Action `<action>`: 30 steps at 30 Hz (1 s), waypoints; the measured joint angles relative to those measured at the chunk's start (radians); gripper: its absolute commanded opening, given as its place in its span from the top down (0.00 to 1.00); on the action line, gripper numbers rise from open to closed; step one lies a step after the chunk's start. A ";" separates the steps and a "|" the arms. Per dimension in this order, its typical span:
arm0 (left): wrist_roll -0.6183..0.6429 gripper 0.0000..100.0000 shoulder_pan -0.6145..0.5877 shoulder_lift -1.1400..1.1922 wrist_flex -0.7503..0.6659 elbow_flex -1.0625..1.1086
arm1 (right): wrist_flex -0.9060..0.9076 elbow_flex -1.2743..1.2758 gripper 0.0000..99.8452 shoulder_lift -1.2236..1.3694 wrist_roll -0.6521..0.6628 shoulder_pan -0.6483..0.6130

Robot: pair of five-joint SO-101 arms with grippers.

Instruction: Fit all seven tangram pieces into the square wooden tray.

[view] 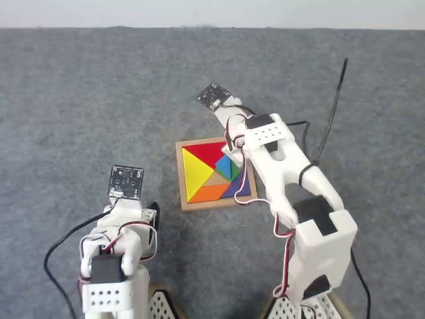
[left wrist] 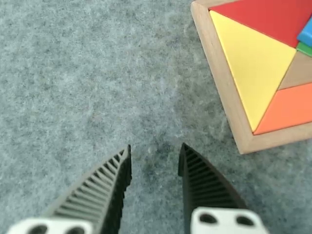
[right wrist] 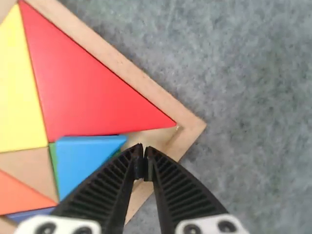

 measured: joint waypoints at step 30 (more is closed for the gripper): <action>0.000 0.85 0.000 0.000 0.000 0.000 | -0.075 0.232 0.99 -0.153 -0.061 -0.146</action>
